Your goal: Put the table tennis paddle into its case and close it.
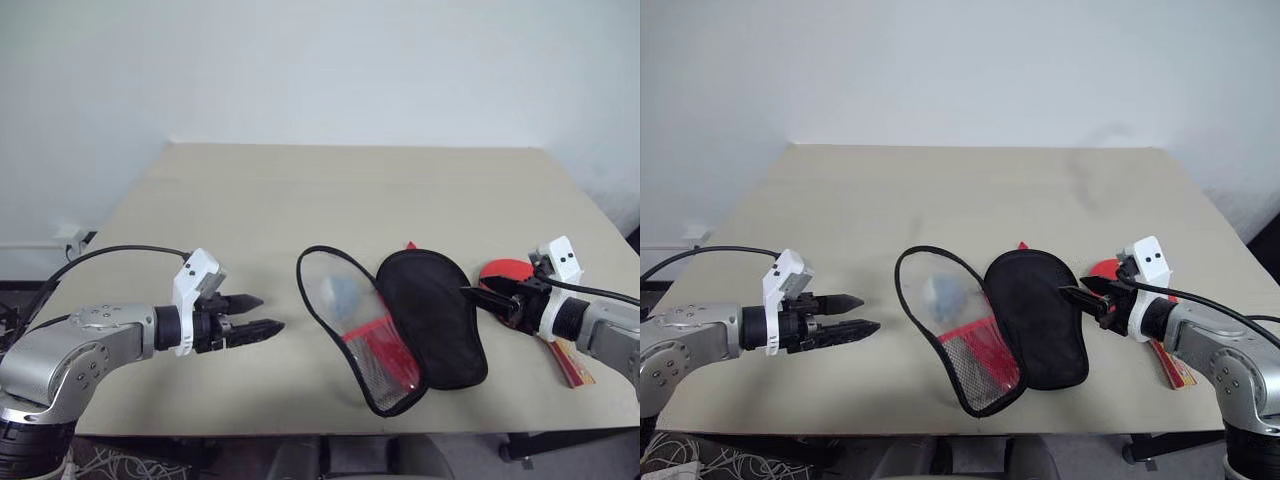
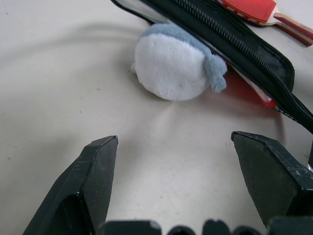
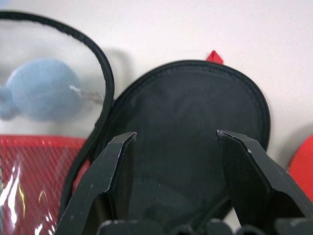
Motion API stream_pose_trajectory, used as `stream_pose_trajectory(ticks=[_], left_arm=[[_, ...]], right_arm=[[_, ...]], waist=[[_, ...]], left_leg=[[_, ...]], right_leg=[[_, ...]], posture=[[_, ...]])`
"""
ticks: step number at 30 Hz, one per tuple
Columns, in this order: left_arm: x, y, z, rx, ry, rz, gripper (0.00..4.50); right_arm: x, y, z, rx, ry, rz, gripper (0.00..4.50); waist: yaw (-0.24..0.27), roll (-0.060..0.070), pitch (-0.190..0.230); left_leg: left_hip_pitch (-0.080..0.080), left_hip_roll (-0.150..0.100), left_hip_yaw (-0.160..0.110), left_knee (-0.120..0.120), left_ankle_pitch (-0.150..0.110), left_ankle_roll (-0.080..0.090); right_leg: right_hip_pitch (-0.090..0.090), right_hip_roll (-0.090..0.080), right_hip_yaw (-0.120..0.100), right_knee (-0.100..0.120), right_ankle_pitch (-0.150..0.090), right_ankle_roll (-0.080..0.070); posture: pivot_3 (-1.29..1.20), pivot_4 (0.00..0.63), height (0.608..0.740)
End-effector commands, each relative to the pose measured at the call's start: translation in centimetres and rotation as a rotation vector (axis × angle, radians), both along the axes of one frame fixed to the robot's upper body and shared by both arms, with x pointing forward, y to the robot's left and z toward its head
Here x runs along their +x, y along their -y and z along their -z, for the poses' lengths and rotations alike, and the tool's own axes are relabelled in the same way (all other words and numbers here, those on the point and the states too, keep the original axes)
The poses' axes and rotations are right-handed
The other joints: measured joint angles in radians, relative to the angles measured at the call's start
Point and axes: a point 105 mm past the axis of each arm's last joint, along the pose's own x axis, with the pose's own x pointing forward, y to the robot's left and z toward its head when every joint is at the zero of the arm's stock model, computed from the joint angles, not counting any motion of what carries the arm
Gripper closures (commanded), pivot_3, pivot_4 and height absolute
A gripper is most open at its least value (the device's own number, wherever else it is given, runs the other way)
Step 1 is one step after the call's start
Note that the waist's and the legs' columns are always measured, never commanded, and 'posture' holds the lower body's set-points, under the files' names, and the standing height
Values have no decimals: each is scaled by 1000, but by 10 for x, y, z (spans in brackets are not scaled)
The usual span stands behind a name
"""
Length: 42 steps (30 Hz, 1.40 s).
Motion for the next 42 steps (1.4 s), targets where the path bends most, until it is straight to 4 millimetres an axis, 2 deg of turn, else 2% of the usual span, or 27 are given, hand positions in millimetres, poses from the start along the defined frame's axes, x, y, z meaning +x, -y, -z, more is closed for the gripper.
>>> stream_pose_trajectory(ticks=[1,8,12,16,19,25,27,29,31,35,42], left_arm=[[3,2,-13,-1,47,30,542],[12,19,-20,-28,58,110,542],[12,35,-18,-56,45,179,542],[12,43,-12,-76,26,217,542],[13,53,-8,-90,16,251,542],[17,53,-2,-84,9,264,542],[17,52,-1,-84,8,263,542],[16,53,-2,-90,9,267,542],[16,54,-1,-91,9,269,542],[17,58,-6,-109,19,275,542],[17,55,-36,-99,116,288,542]], right_arm=[[3,1,-14,-6,77,31,1688],[-3,23,-13,-26,99,152,1688],[-3,50,-11,-52,101,309,1688],[-14,67,-11,-84,90,370,1688],[-22,88,-8,-104,69,430,1688],[-33,124,-2,-106,16,534,1688],[-35,132,0,-102,-7,559,1316],[-37,138,4,-112,-36,570,821],[-40,138,10,-128,-77,540,98],[-41,135,19,-141,-135,492,41],[-30,139,26,-151,-162,480,41]], waist=[[0,0,0],[23,0,0],[26,0,0],[27,0,0],[26,0,0],[25,0,0],[24,0,0],[24,1,0],[24,1,0],[26,1,0],[24,1,0]], left_leg=[[0,0,0,0,0,0],[0,0,-3,1,0,-1],[0,0,-2,3,0,0],[0,0,-3,4,0,0],[0,0,-3,5,0,0],[0,0,-2,6,1,1],[1,0,-2,6,1,2],[1,1,-2,6,1,2],[1,1,-2,7,1,2],[0,0,-3,7,1,2],[0,0,-2,7,1,2]], right_leg=[[0,0,0,0,0,0],[3,0,-8,0,0,1],[5,0,-8,0,0,1],[5,0,-8,0,0,1],[6,1,-8,0,0,2],[6,1,-8,0,0,2],[6,1,-8,0,1,2],[6,1,-8,0,1,2],[6,1,-8,0,1,2],[6,0,-8,0,1,2],[6,0,-8,0,1,2]], posture=[[0,0,688],[0,0,688],[0,0,688],[0,0,688],[0,0,688],[0,0,688],[0,0,688],[0,0,688],[0,0,688],[0,0,688],[0,0,688]])
